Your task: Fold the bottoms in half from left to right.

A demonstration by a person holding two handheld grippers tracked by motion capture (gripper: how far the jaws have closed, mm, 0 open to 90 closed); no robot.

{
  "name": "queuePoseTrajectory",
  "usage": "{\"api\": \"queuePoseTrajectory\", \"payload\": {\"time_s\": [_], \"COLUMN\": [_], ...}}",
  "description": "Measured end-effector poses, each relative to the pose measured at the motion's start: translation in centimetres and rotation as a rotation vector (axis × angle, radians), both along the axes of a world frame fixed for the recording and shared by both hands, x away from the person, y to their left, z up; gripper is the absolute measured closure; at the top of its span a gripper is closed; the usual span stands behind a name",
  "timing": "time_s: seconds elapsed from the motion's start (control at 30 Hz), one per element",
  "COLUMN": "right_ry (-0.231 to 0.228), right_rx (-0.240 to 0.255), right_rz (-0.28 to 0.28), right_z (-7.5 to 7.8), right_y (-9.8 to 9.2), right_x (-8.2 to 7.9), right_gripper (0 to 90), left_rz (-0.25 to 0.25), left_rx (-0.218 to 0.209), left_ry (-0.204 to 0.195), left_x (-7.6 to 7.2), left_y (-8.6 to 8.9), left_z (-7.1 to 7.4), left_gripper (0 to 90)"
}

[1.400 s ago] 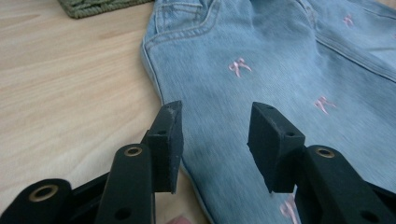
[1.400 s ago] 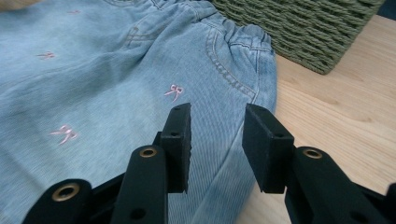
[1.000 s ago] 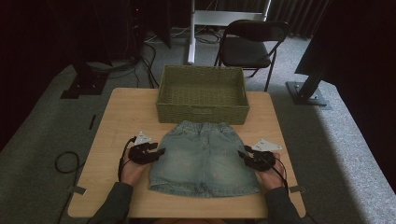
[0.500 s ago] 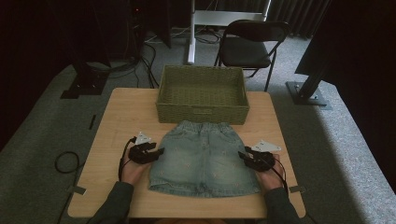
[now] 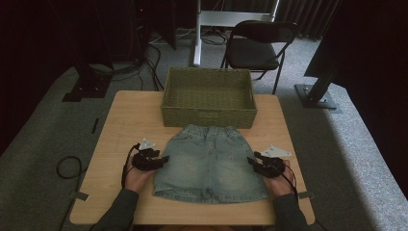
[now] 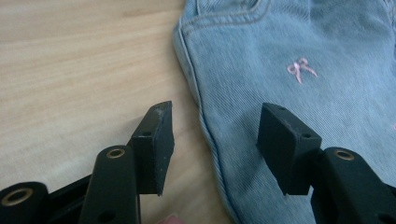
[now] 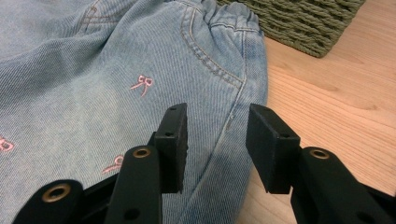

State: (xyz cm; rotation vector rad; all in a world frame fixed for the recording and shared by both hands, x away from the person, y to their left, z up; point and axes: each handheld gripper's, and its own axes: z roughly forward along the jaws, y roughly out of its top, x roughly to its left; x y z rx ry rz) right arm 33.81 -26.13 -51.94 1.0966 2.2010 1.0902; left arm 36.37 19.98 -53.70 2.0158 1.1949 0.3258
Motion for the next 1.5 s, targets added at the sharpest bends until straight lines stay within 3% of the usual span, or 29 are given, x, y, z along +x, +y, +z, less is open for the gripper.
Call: {"api": "queuePoseTrajectory", "payload": {"time_s": [0.17, 0.43, 0.63, 0.7, 0.93, 1.1, 1.23, 1.5], "right_ry": [0.001, 0.002, 0.009, 0.01, 0.01, 0.01, 0.009, 0.013], "right_rx": [0.002, 0.001, -0.006, -0.009, -0.004, -0.004, -0.005, -0.011], "right_rz": [-0.004, -0.003, 0.004, 0.007, 0.001, 0.0, 0.002, 0.006], "right_z": [0.0, -0.1, -0.4, -0.4, -0.4, -0.4, -0.4, -0.5], "right_y": [-0.2, -0.3, -0.1, 0.0, -0.3, -0.3, -0.2, -0.1], "right_x": [-0.1, -0.2, -0.1, -0.2, -0.2, -0.2, -0.2, -0.2], "right_gripper": [58.9, 58.9, 59.0, 58.9, 58.9, 59.0, 59.0, 59.0], "left_rz": [0.005, -0.016, 0.028, 0.025, 0.04, 0.085, 0.149, 0.147], "left_rx": [0.002, -0.047, -0.046, -0.041, -0.01, -0.008, 0.004, -0.019], "left_ry": [0.015, 0.059, 0.066, 0.069, 0.067, 0.079, 0.081, 0.068], "left_x": [-0.4, -1.0, -1.5, -1.5, -1.8, -2.3, -2.7, -2.9], "left_y": [0.2, 0.2, 0.0, 0.1, 0.5, 1.9, 3.5, 3.8], "left_z": [0.0, 0.0, -0.1, -0.1, 0.2, 0.3, 0.5, 0.8], "left_gripper": [45.3, 51.3, 79.5, 83.4, 85.3, 85.4, 85.4, 85.6]}}
